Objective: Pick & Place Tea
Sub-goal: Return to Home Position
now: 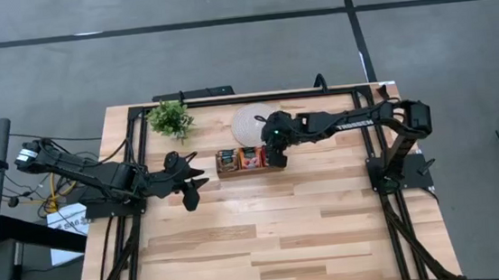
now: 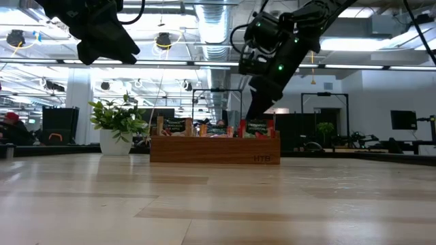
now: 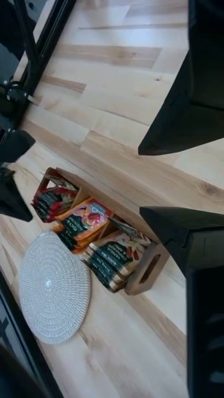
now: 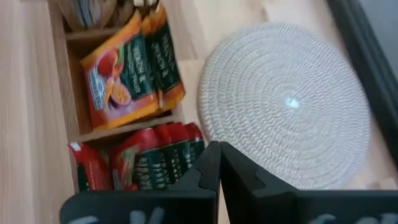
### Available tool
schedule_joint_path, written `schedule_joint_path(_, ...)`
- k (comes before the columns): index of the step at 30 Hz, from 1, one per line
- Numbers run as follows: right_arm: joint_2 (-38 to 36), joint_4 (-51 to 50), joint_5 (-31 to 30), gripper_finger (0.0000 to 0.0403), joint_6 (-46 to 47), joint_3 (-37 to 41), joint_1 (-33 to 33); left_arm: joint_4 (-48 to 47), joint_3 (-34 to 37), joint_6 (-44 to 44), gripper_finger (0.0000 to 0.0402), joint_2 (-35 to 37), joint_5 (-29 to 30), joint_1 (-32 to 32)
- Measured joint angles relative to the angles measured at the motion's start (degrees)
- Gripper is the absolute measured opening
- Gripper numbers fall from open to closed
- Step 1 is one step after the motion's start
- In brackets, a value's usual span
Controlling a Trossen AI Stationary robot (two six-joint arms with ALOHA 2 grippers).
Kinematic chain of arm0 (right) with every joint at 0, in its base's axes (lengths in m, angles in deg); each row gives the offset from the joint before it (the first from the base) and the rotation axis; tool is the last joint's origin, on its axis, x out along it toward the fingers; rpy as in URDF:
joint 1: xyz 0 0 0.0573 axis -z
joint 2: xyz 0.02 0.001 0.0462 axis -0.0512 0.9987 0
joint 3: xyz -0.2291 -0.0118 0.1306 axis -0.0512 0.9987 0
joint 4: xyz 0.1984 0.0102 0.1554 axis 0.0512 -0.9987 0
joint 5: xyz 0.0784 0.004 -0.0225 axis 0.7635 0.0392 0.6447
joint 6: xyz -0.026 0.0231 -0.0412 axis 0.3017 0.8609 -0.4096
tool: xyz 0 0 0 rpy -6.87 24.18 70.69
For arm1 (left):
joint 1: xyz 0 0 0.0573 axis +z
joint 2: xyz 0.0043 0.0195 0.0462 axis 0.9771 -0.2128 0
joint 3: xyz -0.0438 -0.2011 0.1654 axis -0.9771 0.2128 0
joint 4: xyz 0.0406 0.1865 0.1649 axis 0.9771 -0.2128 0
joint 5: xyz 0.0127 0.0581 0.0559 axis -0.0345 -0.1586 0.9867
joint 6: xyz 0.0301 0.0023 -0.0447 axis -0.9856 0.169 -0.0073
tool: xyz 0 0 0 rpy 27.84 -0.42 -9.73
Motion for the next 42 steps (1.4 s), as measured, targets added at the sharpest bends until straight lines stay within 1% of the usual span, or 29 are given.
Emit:
schedule_joint_path(6,-3.94,-0.35,-1.73,0.0,0.0,0.01,-0.65,0.0,0.0,0.0,0.0135,0.0,-0.08,0.0)
schedule_joint_path(10,-9.72,-2.83,-2.11,0.0,0.48,0.01,-1.81,0.0,0.0,0.04,0.0135,0.0,-0.55,0.0)
schedule_joint_path(16,-22.39,-16.2,-2.79,0.0,3.41,0.01,-4.06,-0.2,0.0,0.07,0.0135,0.0,-1.94,0.0)
schedule_joint_path(19,-29.29,-21.83,-0.1,0.0,6.26,0.07,-4.59,-0.18,0.0,0.07,0.0135,0.5,-1.63,0.0)
schedule_joint_path(22,-36.54,-22.24,5.55,0.0,8.96,2.1,-4.57,0.7,0.0,0.04,0.0135,2.3,-1.03,0.0)
schedule_joint_path(26,-45.66,-21.25,9.02,0.0,13.09,6.16,-4.61,1.14,0.0,-1.68,0.0135,7.38,0.3,-0.01)
schedule_joint_path(30,-55.09,-18.5,10.08,0.0,17.89,11.73,-5.4,1.03,0.0,-4.78,0.0135,14.03,0.7,-0.04)
schedule_joint_path(34,-64.08,-12.91,10.64,0.0,22.79,18.83,-7.77,1.03,0.64,-8.59,0.0135,20.02,1.23,-0.05)
schedule_joint_path(37,-72.07,-8.87,10.47,0.0,26.41,24.08,-9.74,1.03,4.07,-8.85,0.0135,25.83,2.01,-0.09)
schedule_joint_path(42,-84.13,-4.57,9.08,0.0,30.35,31.9,-12.52,6.7,12.61,-8.88,0.0135,35.04,2.43,-0.09)
